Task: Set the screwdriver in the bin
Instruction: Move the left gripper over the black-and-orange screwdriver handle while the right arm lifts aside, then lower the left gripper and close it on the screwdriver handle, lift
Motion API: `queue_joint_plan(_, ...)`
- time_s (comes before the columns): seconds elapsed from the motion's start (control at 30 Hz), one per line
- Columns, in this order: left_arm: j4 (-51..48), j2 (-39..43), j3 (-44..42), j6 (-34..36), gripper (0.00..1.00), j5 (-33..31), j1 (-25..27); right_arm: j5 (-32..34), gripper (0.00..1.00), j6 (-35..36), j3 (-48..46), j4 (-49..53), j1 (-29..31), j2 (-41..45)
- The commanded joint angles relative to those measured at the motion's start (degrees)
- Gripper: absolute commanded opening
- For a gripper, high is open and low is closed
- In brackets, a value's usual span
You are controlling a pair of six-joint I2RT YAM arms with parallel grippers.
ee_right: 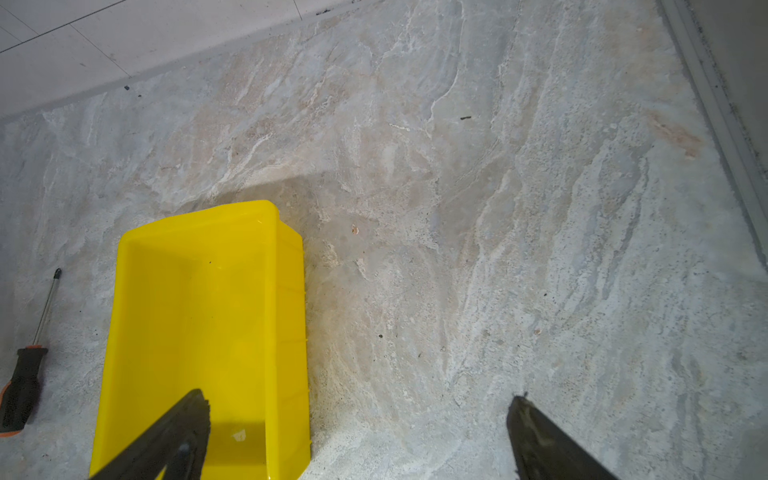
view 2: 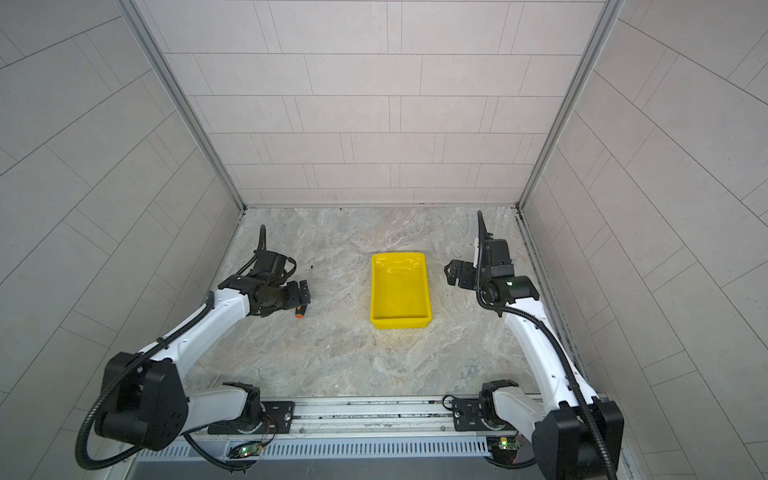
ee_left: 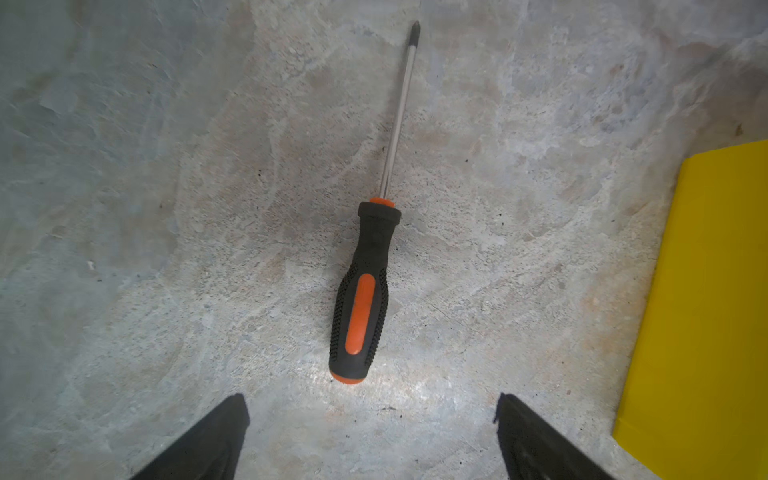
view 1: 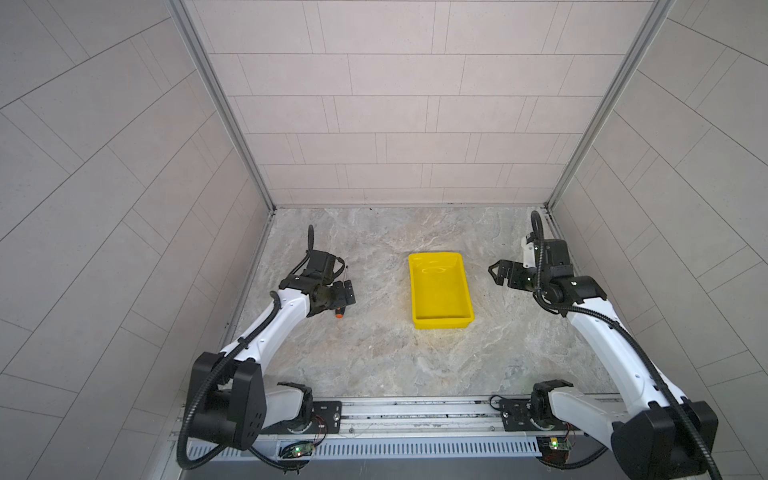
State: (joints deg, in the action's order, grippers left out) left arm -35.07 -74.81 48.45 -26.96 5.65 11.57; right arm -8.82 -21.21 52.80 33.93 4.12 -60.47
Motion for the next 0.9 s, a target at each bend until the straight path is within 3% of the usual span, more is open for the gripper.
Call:
queue_joint_plan(0.0, 1.7, -2.1, 0.2, -1.9, 0.97, -2.0, 0.4, 1.6, 1.00, 0.4, -3.7, 1.3, 0.1, 2.8)
queue_joint_plan(0.63, 6.9, -11.6, -1.0, 0.8, 0.71, -1.4, 0.5, 5.6, 1.00, 0.9, -8.6, 6.1, -0.3, 10.2)
queue_joint_plan(0.87, 8.9, -15.7, 0.3, 1.0, 0.57, 0.1, 0.7, 7.0, 1.00, 0.4, -9.5, 7.7, -0.3, 13.3)
